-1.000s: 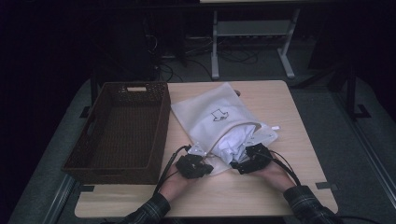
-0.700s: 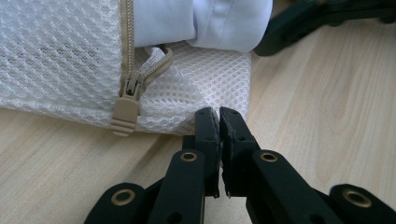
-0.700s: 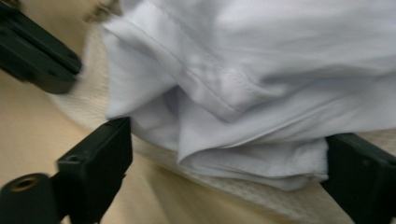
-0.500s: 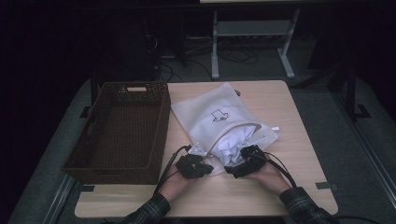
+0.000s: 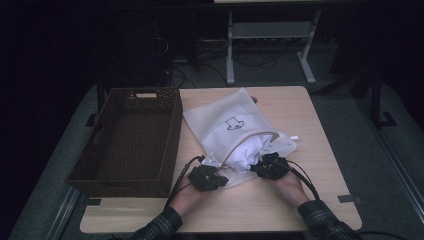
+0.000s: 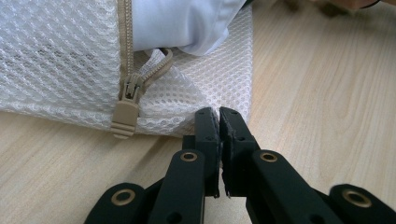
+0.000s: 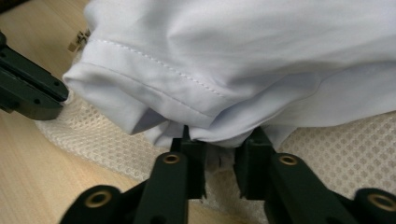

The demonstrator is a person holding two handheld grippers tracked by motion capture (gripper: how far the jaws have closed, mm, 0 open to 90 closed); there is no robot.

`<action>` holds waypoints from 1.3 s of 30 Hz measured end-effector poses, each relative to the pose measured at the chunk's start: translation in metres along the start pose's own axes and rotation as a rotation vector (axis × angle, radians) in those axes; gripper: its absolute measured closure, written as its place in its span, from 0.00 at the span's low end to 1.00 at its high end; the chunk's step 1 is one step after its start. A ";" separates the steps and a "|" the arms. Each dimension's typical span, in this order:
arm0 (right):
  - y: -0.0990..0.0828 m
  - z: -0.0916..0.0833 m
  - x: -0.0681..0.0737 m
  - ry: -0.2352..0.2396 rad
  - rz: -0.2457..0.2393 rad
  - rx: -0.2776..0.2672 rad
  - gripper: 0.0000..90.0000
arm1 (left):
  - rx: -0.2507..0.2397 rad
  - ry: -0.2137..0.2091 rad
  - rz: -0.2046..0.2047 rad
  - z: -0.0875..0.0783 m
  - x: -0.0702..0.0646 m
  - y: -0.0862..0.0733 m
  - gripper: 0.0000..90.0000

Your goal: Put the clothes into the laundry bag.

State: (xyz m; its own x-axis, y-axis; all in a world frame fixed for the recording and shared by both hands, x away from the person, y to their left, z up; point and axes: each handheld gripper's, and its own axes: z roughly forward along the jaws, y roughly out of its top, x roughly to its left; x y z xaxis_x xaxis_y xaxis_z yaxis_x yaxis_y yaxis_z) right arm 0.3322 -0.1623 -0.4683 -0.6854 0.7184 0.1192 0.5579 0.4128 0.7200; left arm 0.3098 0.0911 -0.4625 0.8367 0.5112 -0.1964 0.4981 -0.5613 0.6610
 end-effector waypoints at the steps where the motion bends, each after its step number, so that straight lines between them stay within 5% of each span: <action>1: 0.000 0.000 0.000 0.002 -0.001 -0.002 0.88 | 0.000 0.000 0.001 0.000 0.000 0.000 0.96; 22: 0.020 -0.013 -0.016 -0.001 0.030 -0.085 0.91 | 0.003 0.012 0.010 0.000 -0.002 0.000 0.96; 39: 0.047 0.009 -0.024 -0.043 0.055 -0.088 0.91 | 0.007 0.006 0.004 0.000 -0.001 -0.001 0.96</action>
State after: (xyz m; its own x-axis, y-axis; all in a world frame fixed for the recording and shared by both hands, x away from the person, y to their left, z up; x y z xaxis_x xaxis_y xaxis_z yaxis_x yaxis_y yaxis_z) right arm 0.3795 -0.1547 -0.4434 -0.6329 0.7628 0.1323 0.5500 0.3227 0.7703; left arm 0.3083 0.0913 -0.4629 0.8373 0.5128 -0.1895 0.4965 -0.5680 0.6564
